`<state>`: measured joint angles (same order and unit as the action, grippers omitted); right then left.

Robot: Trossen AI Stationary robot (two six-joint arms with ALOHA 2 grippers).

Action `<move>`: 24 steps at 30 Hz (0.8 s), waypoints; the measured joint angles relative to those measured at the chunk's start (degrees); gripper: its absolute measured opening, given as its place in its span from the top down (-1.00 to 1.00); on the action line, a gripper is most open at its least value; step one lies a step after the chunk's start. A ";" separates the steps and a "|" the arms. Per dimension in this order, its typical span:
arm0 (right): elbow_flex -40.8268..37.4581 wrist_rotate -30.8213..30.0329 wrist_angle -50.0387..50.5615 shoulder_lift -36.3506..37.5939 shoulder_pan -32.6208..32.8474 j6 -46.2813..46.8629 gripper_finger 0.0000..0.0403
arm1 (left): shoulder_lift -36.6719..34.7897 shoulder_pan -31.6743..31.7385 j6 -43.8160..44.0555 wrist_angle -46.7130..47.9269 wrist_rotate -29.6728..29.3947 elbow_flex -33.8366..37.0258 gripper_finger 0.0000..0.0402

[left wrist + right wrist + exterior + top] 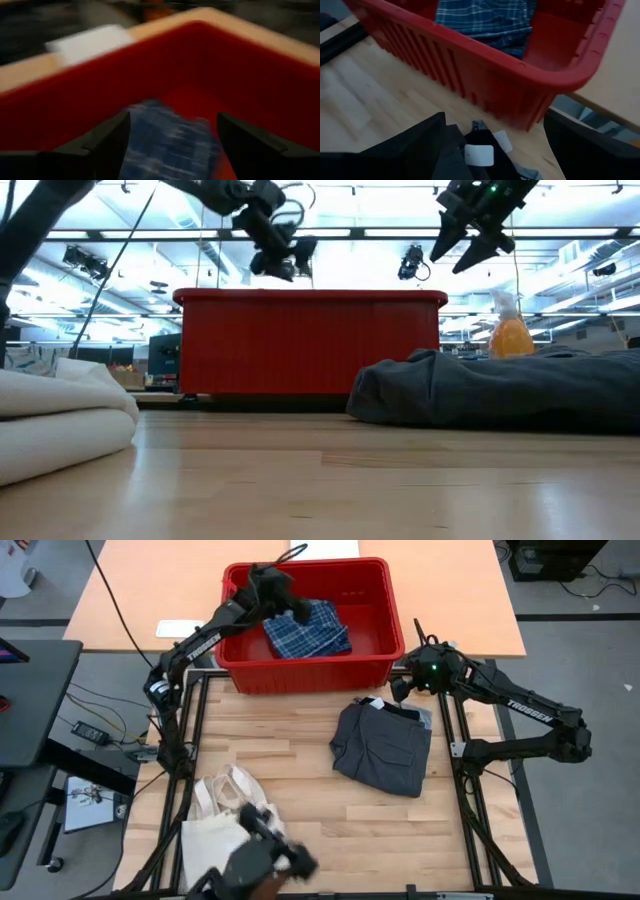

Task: Fold laundry
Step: Stack the gray pants in the red organizer bin

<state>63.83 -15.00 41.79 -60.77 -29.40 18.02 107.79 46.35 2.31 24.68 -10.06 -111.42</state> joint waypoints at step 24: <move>-2.56 29.85 14.88 -1.18 1.33 1.54 -0.71 | -8.24 -29.40 29.30 -21.22 38.40 44.28 0.04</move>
<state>61.27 14.85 56.68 -61.95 -28.07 19.56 99.55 16.96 31.61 3.46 28.34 -67.14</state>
